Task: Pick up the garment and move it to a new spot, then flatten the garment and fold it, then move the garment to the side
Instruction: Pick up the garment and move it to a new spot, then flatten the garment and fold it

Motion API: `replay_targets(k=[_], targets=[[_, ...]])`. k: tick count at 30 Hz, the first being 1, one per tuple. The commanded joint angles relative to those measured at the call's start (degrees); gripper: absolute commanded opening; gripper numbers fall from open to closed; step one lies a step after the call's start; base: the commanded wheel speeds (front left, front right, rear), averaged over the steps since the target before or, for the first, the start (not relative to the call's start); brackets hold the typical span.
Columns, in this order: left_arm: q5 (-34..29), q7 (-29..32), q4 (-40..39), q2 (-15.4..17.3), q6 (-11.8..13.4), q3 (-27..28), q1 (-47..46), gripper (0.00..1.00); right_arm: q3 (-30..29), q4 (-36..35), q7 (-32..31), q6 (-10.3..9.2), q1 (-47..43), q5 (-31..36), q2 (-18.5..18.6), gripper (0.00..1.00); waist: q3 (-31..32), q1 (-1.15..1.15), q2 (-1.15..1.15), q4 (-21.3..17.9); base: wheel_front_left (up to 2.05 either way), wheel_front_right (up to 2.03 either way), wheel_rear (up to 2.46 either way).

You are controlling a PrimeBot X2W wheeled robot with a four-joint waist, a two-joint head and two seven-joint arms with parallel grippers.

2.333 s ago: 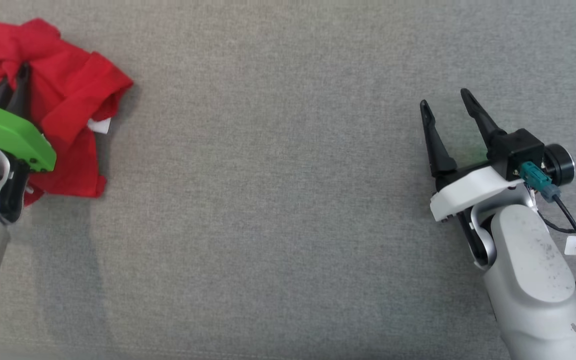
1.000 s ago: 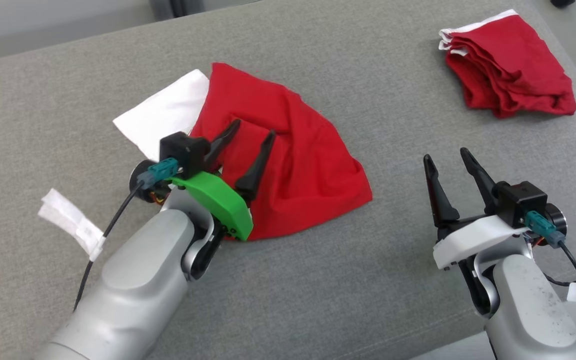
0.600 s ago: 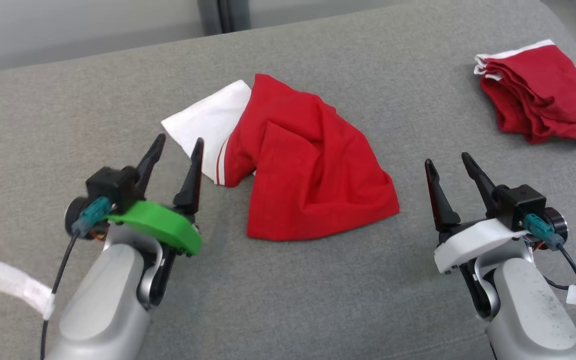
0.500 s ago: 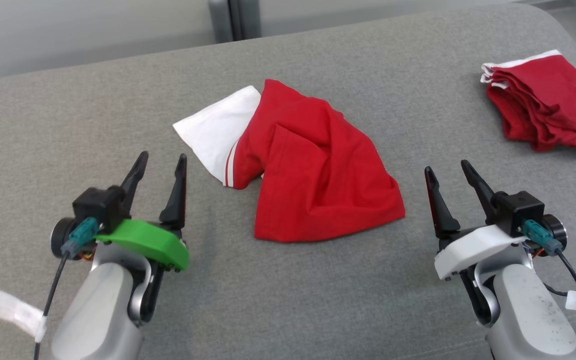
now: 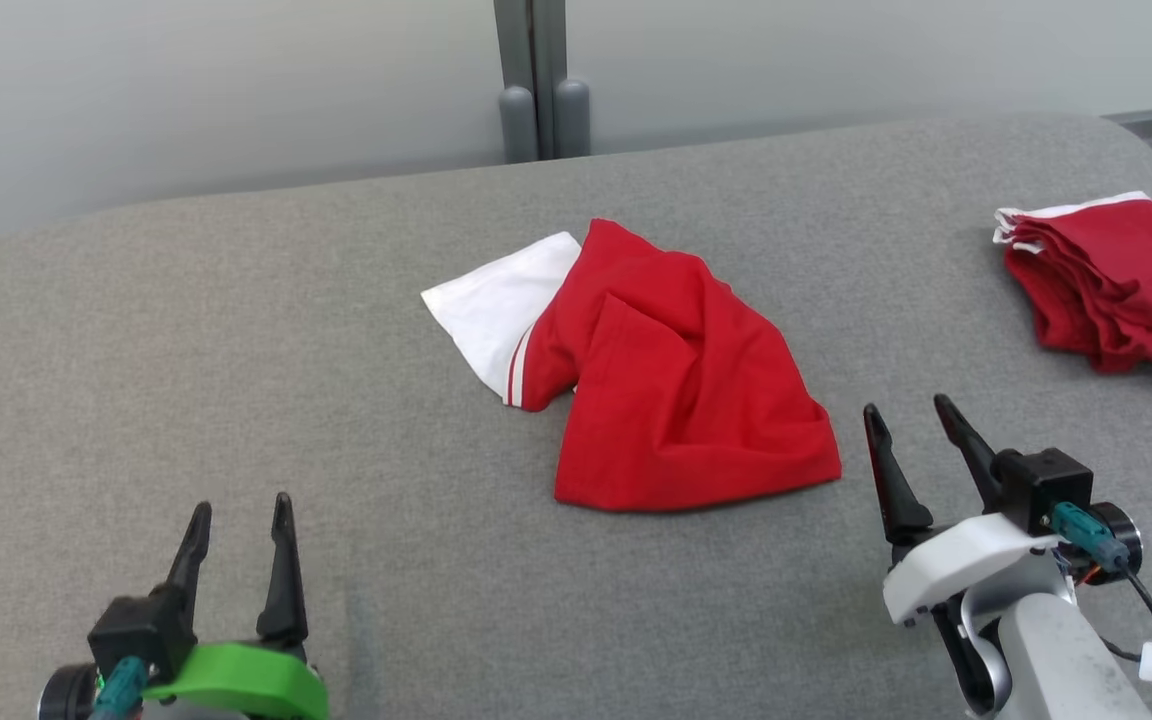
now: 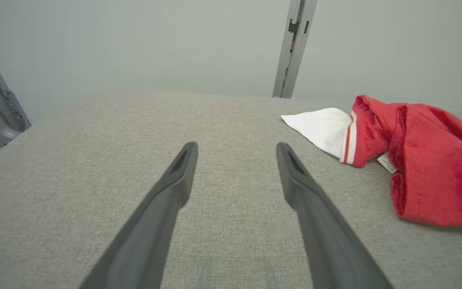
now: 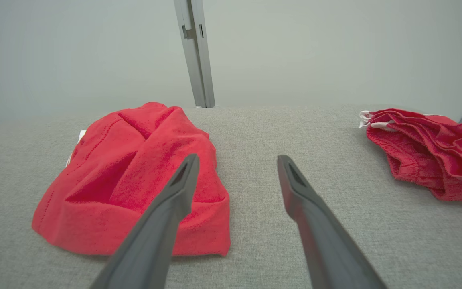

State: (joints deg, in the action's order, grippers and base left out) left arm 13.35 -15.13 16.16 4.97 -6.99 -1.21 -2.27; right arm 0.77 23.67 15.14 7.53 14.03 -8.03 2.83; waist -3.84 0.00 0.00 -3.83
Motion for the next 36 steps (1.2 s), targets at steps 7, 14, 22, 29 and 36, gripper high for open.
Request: replay_targets(k=[7, 14, 22, 29, 36], targets=[[-1.2, 0.0, -0.9, -1.6, -0.5, 2.7, 6.1, 1.00, -0.3, 0.9, 0.0, -0.09, -3.4, -0.3, 0.2, 1.00, 2.7, 0.00, 0.00, 0.9, 0.00, 0.00, 0.00], [0.0, 0.0, -1.1, -2.0, -0.6, 1.3, 8.6, 1.00, -0.2, 1.3, 0.0, -0.09, -4.6, -0.2, 0.2, 1.00, 2.8, 0.00, 0.00, 1.1, 0.00, 0.00, 0.00], [1.3, 0.0, -0.9, -2.0, -0.6, -0.8, 6.7, 1.00, 0.2, 1.5, 0.0, -0.09, -3.1, 0.7, 0.2, 1.00, 1.8, 0.00, 0.00, 2.3, 0.00, 0.00, 0.00], [2.2, 0.0, -0.7, -2.0, -0.6, -3.1, 4.2, 1.00, 5.2, 5.0, 0.0, -0.09, 3.1, 2.2, 0.2, 1.00, -1.8, 0.00, 0.00, 4.5, 0.00, 0.00, 0.00], [4.2, 0.0, 0.5, -2.0, -0.6, -5.9, 0.6, 1.00, 15.9, 14.7, -1.9, -0.09, 19.4, 0.9, 1.4, 1.00, -6.1, 0.00, 0.00, 8.6, 0.00, 0.00, 0.00]])
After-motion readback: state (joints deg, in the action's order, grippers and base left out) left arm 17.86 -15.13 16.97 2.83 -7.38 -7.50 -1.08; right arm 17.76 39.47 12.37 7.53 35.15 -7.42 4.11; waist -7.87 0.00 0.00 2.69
